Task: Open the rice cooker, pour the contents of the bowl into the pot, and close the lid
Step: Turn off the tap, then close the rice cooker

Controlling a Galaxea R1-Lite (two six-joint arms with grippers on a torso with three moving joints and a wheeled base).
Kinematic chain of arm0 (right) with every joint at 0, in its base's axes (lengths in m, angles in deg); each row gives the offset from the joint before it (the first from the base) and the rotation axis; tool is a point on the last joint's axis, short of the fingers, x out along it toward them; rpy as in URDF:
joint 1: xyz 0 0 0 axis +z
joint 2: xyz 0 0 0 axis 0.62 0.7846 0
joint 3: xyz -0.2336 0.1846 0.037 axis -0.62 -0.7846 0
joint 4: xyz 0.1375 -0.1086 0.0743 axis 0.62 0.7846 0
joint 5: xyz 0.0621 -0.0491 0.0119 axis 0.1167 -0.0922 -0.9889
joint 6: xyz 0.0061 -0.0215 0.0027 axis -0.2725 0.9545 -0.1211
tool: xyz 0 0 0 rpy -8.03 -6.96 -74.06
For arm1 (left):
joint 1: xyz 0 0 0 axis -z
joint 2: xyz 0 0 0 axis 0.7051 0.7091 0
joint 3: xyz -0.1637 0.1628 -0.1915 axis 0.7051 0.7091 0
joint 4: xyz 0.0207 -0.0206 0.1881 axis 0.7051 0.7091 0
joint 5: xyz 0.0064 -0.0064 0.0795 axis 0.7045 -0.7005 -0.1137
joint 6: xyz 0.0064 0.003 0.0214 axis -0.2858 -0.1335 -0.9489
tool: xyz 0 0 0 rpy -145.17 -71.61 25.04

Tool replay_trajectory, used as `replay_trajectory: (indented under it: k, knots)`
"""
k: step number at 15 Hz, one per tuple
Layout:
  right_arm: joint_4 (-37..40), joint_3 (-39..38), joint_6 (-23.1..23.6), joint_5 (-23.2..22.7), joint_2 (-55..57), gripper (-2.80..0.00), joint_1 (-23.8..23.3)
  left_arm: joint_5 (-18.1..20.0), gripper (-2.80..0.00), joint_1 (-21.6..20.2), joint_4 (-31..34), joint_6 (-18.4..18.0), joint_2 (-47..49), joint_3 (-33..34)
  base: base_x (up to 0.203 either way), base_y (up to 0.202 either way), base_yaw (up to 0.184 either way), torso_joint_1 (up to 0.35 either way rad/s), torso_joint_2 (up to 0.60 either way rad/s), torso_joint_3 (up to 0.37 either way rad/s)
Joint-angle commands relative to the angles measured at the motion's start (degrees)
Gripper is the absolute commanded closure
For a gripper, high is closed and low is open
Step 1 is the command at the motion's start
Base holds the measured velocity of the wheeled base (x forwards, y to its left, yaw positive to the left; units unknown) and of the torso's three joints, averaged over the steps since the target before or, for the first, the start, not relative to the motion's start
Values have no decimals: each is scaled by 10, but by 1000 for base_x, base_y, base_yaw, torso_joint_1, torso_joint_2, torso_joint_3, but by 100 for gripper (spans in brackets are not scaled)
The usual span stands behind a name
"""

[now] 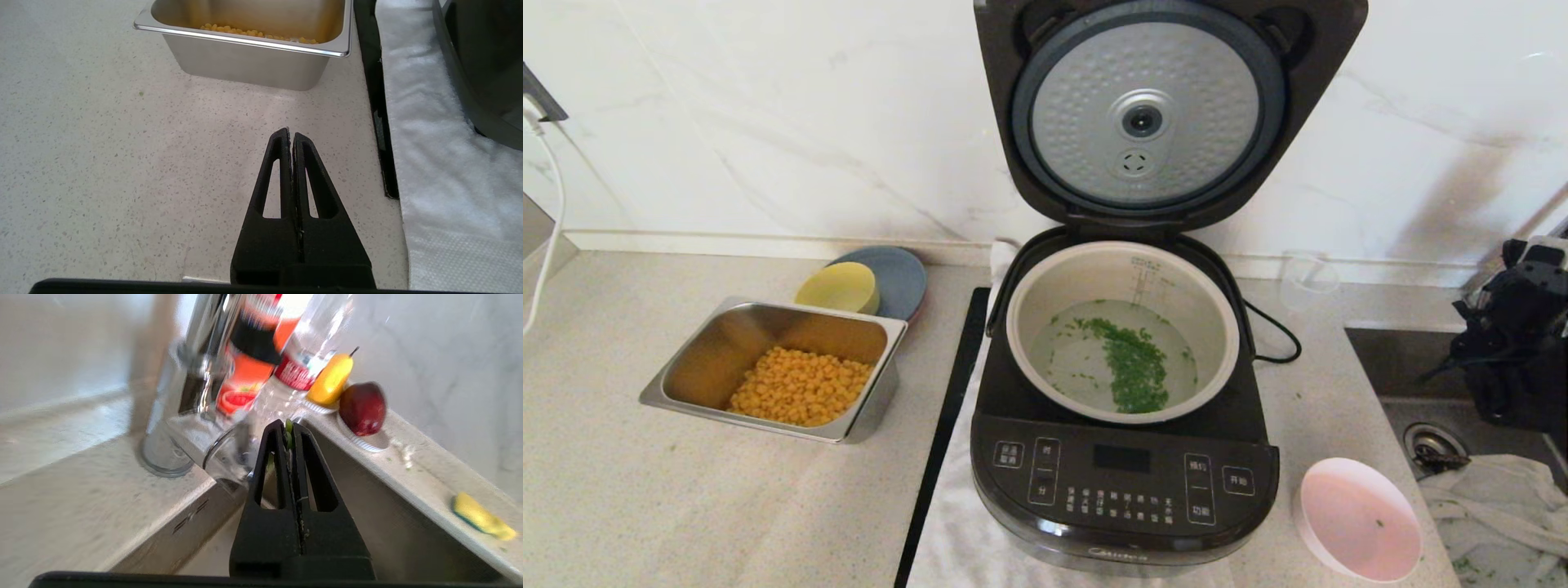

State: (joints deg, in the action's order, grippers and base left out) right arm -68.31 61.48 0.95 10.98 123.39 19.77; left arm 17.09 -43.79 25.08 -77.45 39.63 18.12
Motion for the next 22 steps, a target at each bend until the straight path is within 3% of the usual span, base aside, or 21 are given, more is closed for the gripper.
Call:
replay_trajectory:
  k: [1,3,5,8,11,13,15,17,18,20,22]
  knots:
    - [-14,-80,-2,2,-125,0,32,0,0,0,0,-1,0,4,0,0,0,0,0,0]
    - [-3,-115,-3,1,-197,0,76,0,0,0,0,-1,0,4,0,0,0,0,0,0]
    - [92,-109,-15,-3,-257,0,125,0,0,0,0,-1,0,4,0,0,0,0,0,0]
    - [351,-28,-80,-15,-327,0,208,0,0,0,0,0,0,4,0,0,0,0,0,0]
    - [646,158,-214,-63,-342,0,246,0,0,0,0,0,0,4,0,0,0,0,0,0]
    - [840,289,-316,-154,-336,0,255,0,0,0,0,0,0,4,0,0,0,0,0,0]
    - [980,401,-414,-332,-329,0,254,0,0,0,0,-1,0,4,0,0,0,0,0,0]
    - [1009,426,-490,-503,-328,0,240,0,0,0,0,0,0,4,0,0,0,0,0,0]
    - [1001,422,-520,-551,-325,0,230,0,0,0,0,0,0,4,0,0,0,0,0,0]
    - [962,419,-559,-617,-318,0,222,0,0,0,0,0,0,4,0,0,0,0,0,0]
    - [956,418,-563,-649,-316,0,222,0,0,0,0,-1,0,4,0,0,0,0,0,0]
